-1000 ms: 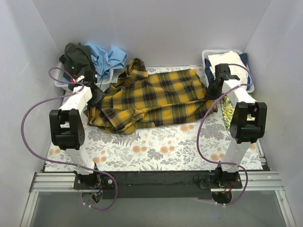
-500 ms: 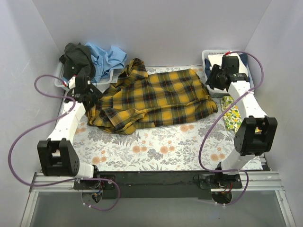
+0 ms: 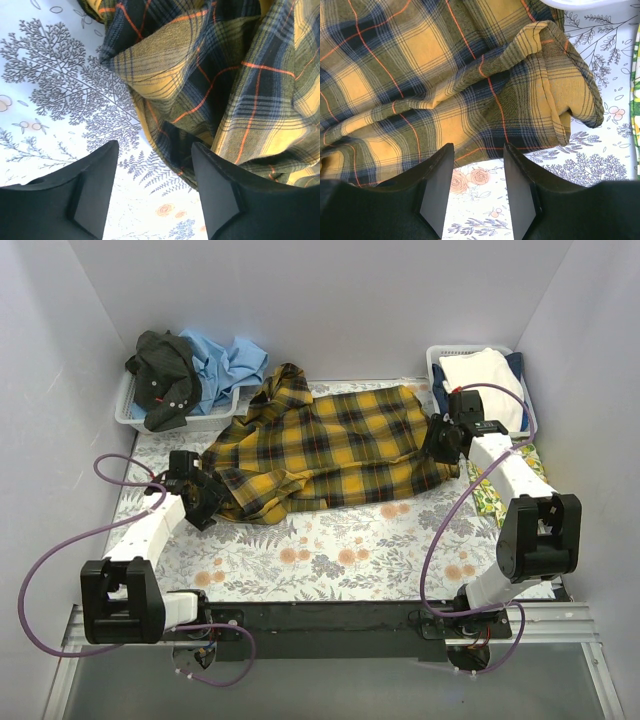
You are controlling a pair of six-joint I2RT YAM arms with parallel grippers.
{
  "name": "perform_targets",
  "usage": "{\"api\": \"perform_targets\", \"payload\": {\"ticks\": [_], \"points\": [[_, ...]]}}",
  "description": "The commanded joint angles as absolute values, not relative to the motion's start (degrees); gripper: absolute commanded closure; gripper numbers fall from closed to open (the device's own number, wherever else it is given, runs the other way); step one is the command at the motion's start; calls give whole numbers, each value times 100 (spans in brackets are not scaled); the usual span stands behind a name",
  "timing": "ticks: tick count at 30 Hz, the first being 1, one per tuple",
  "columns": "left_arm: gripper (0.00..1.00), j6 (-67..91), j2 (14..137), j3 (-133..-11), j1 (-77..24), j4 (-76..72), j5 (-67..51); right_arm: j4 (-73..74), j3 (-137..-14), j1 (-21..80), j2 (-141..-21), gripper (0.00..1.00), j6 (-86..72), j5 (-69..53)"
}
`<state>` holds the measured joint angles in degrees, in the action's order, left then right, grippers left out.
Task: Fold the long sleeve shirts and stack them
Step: Fold the shirt
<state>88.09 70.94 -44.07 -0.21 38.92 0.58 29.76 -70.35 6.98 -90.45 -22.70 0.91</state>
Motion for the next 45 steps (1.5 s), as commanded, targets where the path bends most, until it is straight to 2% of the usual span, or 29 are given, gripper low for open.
{"api": "perform_targets", "payload": {"ticks": [1,8,9,18,21,24,26,30,38,45], "points": [[41,9000,7206,-4333,-9,3709,-71,2777,-7075,712,-8815,48,-2329,44],[49,9070,7611,-4175,-9,3445,-70,2777,-7163,712,-8921,49,-2329,44],[53,9027,7620,-4157,-9,3445,-70,2795,-7172,712,-8930,49,-2329,61],[57,9018,8032,-4052,-9,3112,350,2795,-7286,712,-9079,49,-2312,35],[64,8939,8374,-4244,-9,2988,404,2812,-7330,721,-9070,49,-2320,35],[84,8772,8455,-4429,-9,2944,483,2839,-7348,721,-9035,49,-2320,44],[100,8631,8376,-4473,-9,2962,518,2848,-7356,721,-9009,50,-2320,26],[100,8429,7842,-4535,-9,3277,247,2874,-7348,721,-8965,50,-2320,35],[100,8481,5330,-4324,-167,4446,9,2874,-7207,721,-8798,51,-2303,35],[100,8806,4377,-4227,-185,5343,455,2874,-7225,756,-8728,51,-2285,35]]}}
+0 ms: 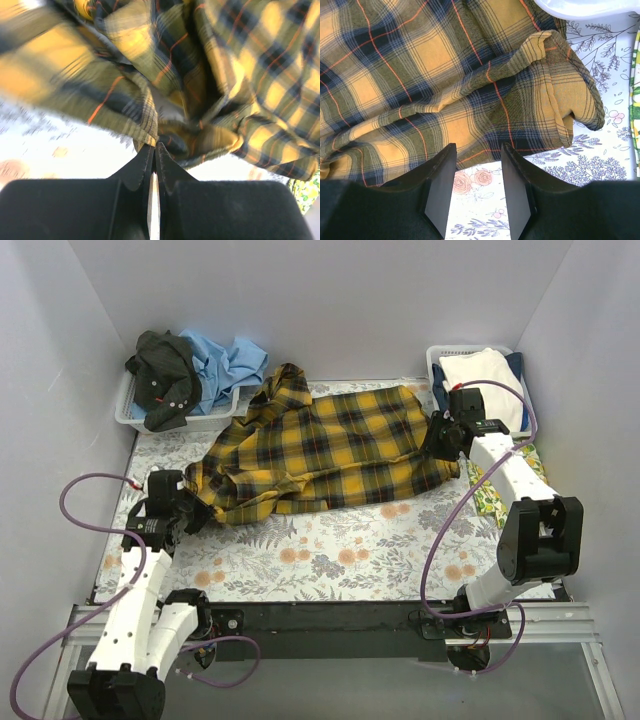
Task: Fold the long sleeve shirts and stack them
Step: Fold the shirt
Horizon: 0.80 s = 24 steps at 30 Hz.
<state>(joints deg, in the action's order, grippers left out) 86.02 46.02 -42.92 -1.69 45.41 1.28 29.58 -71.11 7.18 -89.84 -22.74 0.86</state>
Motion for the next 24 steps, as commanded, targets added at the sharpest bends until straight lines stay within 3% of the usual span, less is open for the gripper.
{"api": "perform_targets", "payload": {"ticks": [1,9,17,24], "points": [[100,8972,4342,-4332,-185,5631,622,2883,-7225,765,-8719,51,-2285,35],[100,8571,4411,-5509,-185,4950,1134,2874,-7093,800,-8631,52,-2347,-149],[100,7524,6369,-6257,-324,2726,-641,2865,-7040,800,-8604,51,-2241,-123],[100,6847,8304,-7530,-1370,2119,-335,2865,-7049,791,-8815,51,-2241,290]]}}
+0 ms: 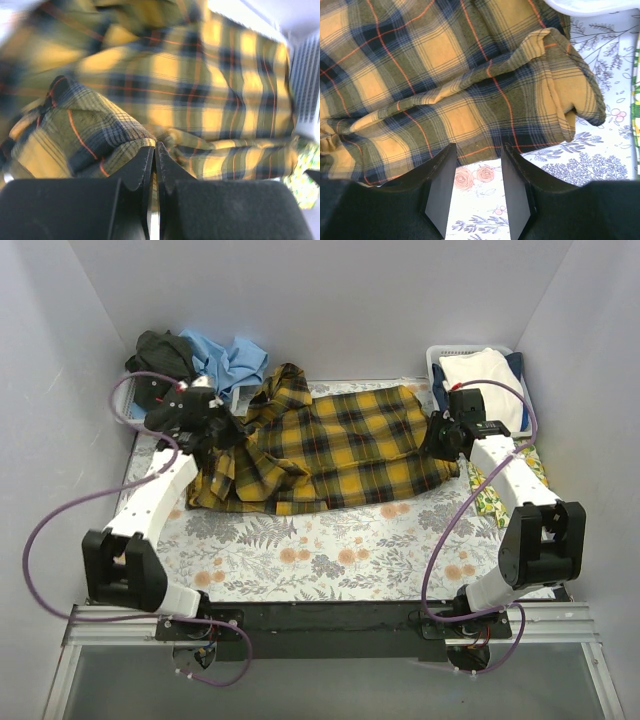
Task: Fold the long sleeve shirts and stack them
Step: Fold the shirt
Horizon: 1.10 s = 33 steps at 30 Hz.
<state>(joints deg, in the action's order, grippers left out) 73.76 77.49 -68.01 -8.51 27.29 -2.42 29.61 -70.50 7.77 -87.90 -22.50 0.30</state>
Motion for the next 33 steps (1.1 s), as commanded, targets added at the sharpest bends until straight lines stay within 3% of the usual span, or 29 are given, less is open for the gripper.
{"api": "perform_targets", "payload": {"ticks": [1,6,13,14,16,17,18,21,25,30,33], "points": [[100,6803,8454,-7845,-1519,2083,-317,2874,-7066,782,-8859,51,-2259,316],[100,6873,9104,-8595,-1740,2048,701,2874,-7233,791,-9157,50,-2259,325],[100,6619,10166,-9483,-1793,1495,309,2883,-7286,791,-9387,50,-2180,238],[94,6531,10334,-9605,-1784,1425,247,2874,-7286,791,-9413,50,-2180,229],[70,6539,10834,-10228,-1793,1834,359,2892,-7260,791,-9457,50,-2162,229],[67,6609,10933,-10439,-1793,2141,517,2918,-7268,791,-9474,50,-2153,229],[50,6740,10986,-10563,-1793,2710,753,2944,-7277,791,-9483,50,-2153,229],[27,7109,10514,-9970,-1749,3154,1581,2988,-7190,791,-9448,50,-2136,193],[21,7417,9398,-8197,-1539,3059,1819,2997,-7067,808,-9396,49,-2057,45],[22,7629,8141,-7033,-1477,3173,1724,3059,-7058,931,-9369,48,-1785,-166],[22,7944,8086,-6505,-1415,3540,1565,3155,-7049,1045,-9448,47,-1670,-246]]}}
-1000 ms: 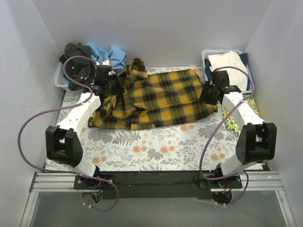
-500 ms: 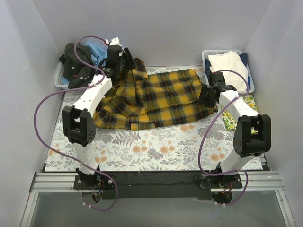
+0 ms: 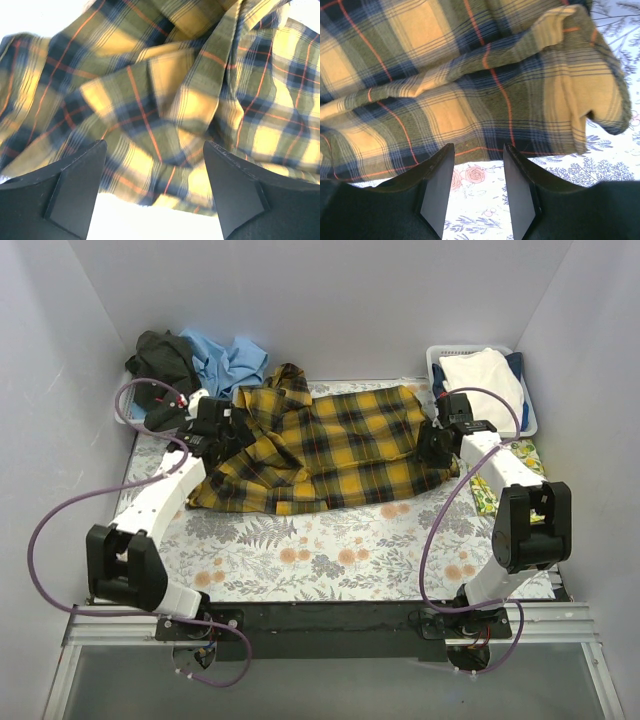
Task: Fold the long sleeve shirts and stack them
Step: Fold the shirt
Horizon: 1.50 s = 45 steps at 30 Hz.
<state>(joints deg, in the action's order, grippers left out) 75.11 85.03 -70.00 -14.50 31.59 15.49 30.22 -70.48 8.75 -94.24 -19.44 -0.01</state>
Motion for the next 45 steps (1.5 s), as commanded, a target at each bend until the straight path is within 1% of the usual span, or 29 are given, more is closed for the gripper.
{"api": "perform_targets", "payload": {"ticks": [1,6,9,11,17,21,27,28,32,41,45], "points": [[23,8024,8095,-6382,-1406,3594,1547,3190,-7031,1081,-9466,48,-1661,-229],[24,8551,8033,-5522,-1319,3490,1284,3190,-6873,1239,-9492,47,-1600,-290],[25,8797,8331,-5423,-1178,3533,1099,3199,-6794,1353,-9562,47,-1547,-422],[25,9051,8611,-5484,-1151,3778,1316,3182,-6663,1380,-9597,48,-1556,-509],[24,9606,8798,-5152,-888,4104,1363,3129,-6504,1380,-9896,47,-1573,-457],[24,9861,8553,-4729,-546,4210,1073,3120,-6495,1371,-10089,47,-1705,-360],[24,10178,7867,-4132,-9,4245,721,3050,-6311,1362,-10186,48,-1889,-281],[24,10204,7823,-4087,200,4263,660,3085,-6302,1362,-10204,48,-1907,-246],[24,10195,7630,-3938,509,4324,405,3313,-6179,1371,-10187,49,-2013,-202],[24,9695,7128,-3789,1581,4535,123,3401,-4941,1380,-9291,50,-2320,-738],[24,9642,6918,-3691,1854,4771,70,3542,-4720,1380,-8721,50,-2417,-835]]}}
